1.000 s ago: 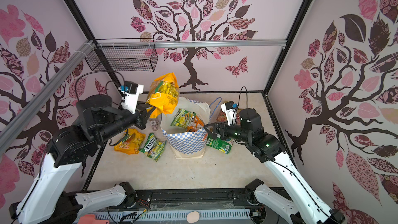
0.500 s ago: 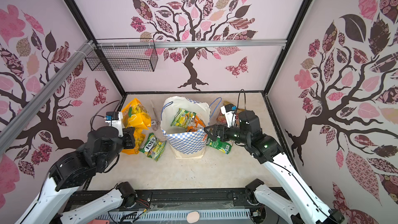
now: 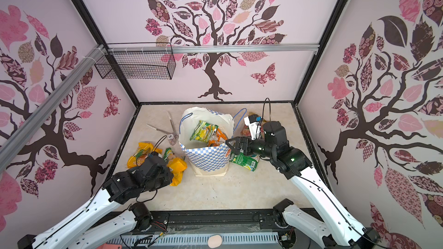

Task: Take the snacks out of the paper bag
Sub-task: Place the snack at the bottom-center of the table.

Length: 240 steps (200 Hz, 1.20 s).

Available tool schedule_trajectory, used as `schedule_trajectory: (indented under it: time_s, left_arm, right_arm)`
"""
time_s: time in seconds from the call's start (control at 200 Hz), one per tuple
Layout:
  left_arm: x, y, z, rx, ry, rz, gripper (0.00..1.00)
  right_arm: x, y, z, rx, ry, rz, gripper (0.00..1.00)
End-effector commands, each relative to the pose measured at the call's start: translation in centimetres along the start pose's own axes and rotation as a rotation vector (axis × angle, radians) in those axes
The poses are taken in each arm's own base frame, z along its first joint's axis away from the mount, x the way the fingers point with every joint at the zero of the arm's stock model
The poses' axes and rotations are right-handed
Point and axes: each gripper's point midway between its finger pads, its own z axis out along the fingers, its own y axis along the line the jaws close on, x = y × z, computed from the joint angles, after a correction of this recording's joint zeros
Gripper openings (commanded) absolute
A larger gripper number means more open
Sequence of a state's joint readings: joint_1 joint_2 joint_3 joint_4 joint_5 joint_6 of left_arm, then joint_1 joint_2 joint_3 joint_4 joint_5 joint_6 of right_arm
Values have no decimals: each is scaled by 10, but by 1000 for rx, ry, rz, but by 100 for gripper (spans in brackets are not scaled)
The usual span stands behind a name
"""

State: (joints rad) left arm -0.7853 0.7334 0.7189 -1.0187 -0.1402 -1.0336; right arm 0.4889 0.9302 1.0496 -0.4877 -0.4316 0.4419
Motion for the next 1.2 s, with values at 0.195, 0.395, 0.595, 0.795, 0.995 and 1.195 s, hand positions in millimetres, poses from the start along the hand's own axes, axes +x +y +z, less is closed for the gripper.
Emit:
schedule_trajectory:
  time_s: [0.195, 0.395, 0.595, 0.795, 0.995, 1.195]
  left_arm:
    - [31, -25, 24, 160, 142, -52, 0]
    - [44, -6, 48, 75, 167, -2, 0]
    - [39, 14, 53, -8, 117, 68, 10]
    - [45, 11, 58, 33, 134, 48, 34]
    - [25, 0, 40, 79, 45, 58, 65]
    - [-7, -7, 14, 70, -94, 129, 97]
  right_arm:
    - [-1, 0, 3, -2, 2, -16, 100]
    - [-3, 2, 5, -9, 2, -16, 100]
    - [-4, 3, 2, -8, -4, -18, 99]
    - [-4, 4, 2, -12, -1, -11, 100]
    - [-5, 6, 0, -17, -6, -9, 99]
    - [-6, 9, -3, -24, -13, -10, 100]
